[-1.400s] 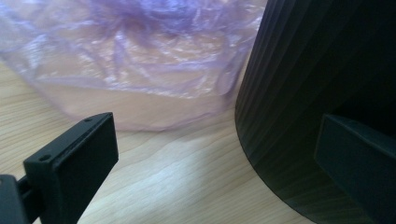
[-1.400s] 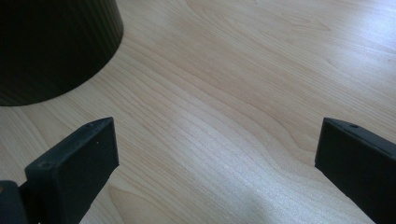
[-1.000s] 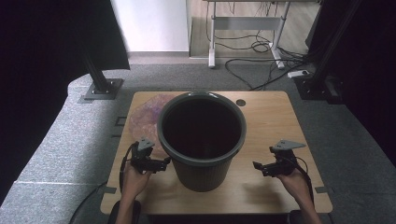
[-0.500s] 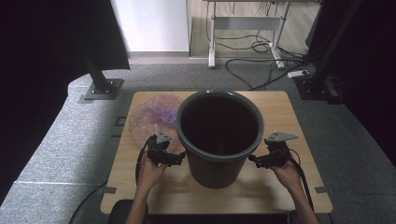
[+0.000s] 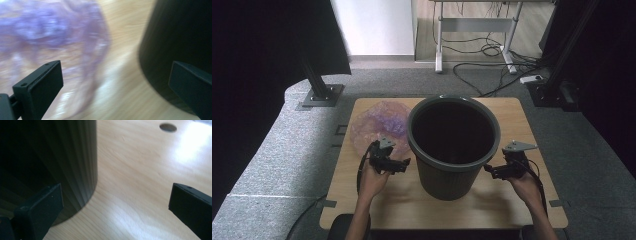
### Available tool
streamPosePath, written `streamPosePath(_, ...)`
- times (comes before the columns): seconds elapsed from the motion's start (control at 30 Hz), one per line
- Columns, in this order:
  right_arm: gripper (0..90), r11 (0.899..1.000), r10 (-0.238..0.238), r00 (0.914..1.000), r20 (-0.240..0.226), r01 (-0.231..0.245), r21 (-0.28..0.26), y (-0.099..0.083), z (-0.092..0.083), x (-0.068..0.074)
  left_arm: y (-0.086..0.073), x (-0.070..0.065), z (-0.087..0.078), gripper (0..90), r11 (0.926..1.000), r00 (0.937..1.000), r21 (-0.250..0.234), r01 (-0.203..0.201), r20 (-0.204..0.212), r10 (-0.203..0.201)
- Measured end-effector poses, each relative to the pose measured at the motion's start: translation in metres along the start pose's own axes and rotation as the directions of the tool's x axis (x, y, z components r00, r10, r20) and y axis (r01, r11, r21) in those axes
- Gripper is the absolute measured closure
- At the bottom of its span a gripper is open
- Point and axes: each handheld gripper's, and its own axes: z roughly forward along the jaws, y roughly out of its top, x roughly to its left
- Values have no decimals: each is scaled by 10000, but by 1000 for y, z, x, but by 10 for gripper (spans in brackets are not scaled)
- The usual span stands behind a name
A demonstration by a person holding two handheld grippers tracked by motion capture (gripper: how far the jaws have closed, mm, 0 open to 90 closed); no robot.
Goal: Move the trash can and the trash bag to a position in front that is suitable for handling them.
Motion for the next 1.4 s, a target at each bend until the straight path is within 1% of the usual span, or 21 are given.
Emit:
streamPosePath(0.1,0,9990,415,9991,109,-417,188,-14,2,-10,2,17,-5,0,9999,9983,61,109,-577,-106)
streamPosePath(0.13,0,9974,630,9978,203,-637,350,-24,4,-17,4,28,-5,0,9997,9958,66,232,-892,-225)
streamPosePath(0.17,0,9974,630,9978,203,-637,350,-24,4,-17,4,28,-5,0,9997,9958,66,232,-892,-225)
streamPosePath(0.2,0,9949,766,9965,323,-786,637,-33,7,-24,4,34,-5,0,9994,9946,19,331,-988,-328)
streamPosePath(0.27,0,9937,811,9960,378,-837,740,-37,8,-27,6,45,-3,0,9985,9915,-50,538,-1183,-540)
streamPosePath(0.33,0,9896,997,9937,515,-1044,987,-48,10,-34,6,59,4,0,9957,9863,-113,918,-1365,-925)
streamPosePath(0.37,0,9896,997,9937,515,-1044,987,-48,10,-34,6,59,4,0,9957,9863,-113,918,-1365,-925)
streamPosePath(0.4,0,9867,1086,9927,531,-1141,1160,-54,12,-37,5,67,11,0,9929,9832,-124,1185,-1385,-1191)
streamPosePath(0.5,0,9834,1090,9925,557,-1159,1398,-60,15,-39,1,71,20,0,9908,9800,-77,1351,-1464,-1348)
streamPosePath(0.6,0,9753,930,9938,610,-1033,1951,-71,23,-40,-7,72,37,0,9917,9792,335,1244,-1655,-1172)
streamPosePath(0.63,0,9753,930,9938,610,-1033,1951,-71,23,-40,-10,71,43,0,9917,9788,466,1195,-1727,-1098)
streamPosePath(0.7,0,9788,549,9950,833,-701,1922,-73,24,-39,-17,70,52,0,9914,9782,603,1166,-1797,-1041)
streamPosePath(0.73,0,9805,521,9947,889,-679,1842,-74,24,-38,-22,69,61,0,9900,9783,834,1139,-1831,-971)
streamPosePath(0.77,0,9805,521,9947,889,-679,1842,-74,24,-38,-22,69,61,0,9900,9783,834,1139,-1831,-971)
streamPosePath(0.83,0,9881,525,9944,913,-650,1397,-79,24,-38,-27,67,69,0,9893,9762,1123,932,-2055,-686)
streamPosePath(0.9,0,9911,518,9943,932,-627,1175,-82,23,-38,-32,67,75,0,9876,9744,1331,834,-2186,-528)
streamPosePath(0.93,0,9909,542,9939,964,-655,1175,-82,23,-38,-36,69,79,0,9877,9763,1107,1106,-1983,-871)
streamPosePath(0.97,0,9909,542,9939,964,-655,1175,-82,23,-38,-36,69,79,0,9877,9763,1107,1106,-1983,-871)
streamPosePath(1.03,0,9907,570,9935,986,-686,1177,-82,22,-37,-38,72,80,0,9871,9770,922,1312,-1809,-1129)
streamPosePath(1.23,0,9906,576,9933,997,-692,1176,-83,22,-37,-32,72,87,0,9879,9816,983,1196,-1612,-1028)
streamPosePath(1.4,0,9907,574,9934,996,-690,1175,-83,22,-37,-21,66,100,0,9898,9855,952,1056,-1432,-913)
